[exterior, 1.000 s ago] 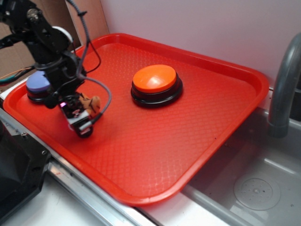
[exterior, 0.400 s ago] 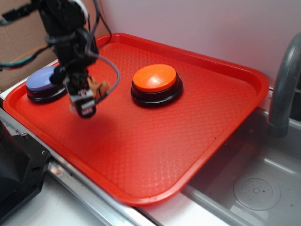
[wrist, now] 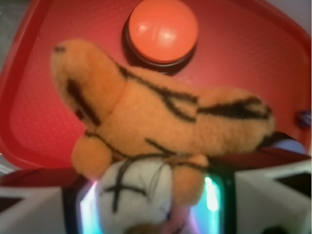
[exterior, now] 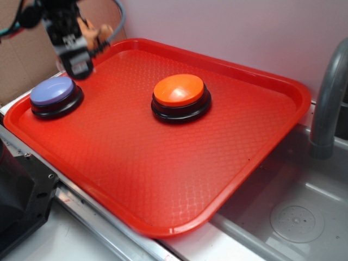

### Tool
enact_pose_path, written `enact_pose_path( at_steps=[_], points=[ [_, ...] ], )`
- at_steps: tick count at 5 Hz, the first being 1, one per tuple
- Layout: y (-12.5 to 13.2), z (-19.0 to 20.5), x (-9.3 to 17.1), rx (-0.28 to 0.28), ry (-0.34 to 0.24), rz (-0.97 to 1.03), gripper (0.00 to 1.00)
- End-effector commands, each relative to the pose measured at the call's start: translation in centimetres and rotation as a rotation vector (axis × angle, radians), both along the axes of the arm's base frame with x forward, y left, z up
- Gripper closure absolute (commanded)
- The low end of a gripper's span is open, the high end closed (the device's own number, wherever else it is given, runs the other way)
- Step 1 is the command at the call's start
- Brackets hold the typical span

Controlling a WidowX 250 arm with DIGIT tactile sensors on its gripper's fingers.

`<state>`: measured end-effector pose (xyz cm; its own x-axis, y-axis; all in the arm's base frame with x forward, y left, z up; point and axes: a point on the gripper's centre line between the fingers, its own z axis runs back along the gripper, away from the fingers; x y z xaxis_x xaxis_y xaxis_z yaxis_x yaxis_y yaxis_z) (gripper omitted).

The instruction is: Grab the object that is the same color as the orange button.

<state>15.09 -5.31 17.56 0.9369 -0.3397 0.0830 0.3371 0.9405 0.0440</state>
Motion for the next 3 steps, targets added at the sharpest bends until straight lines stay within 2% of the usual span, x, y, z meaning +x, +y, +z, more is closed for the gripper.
enact_pose_path(
  at_steps=[1, 2, 3],
  points=[
    [4.1, 5.1, 1.1, -0.073, -0.051, 0.182, 1.00],
    [6.4, 4.9, 1.9, -0.062, -0.038, 0.249, 1.00],
    [6.4, 4.6, 2.0, -0.068, -0.026, 0.242, 1.00]
  ],
)
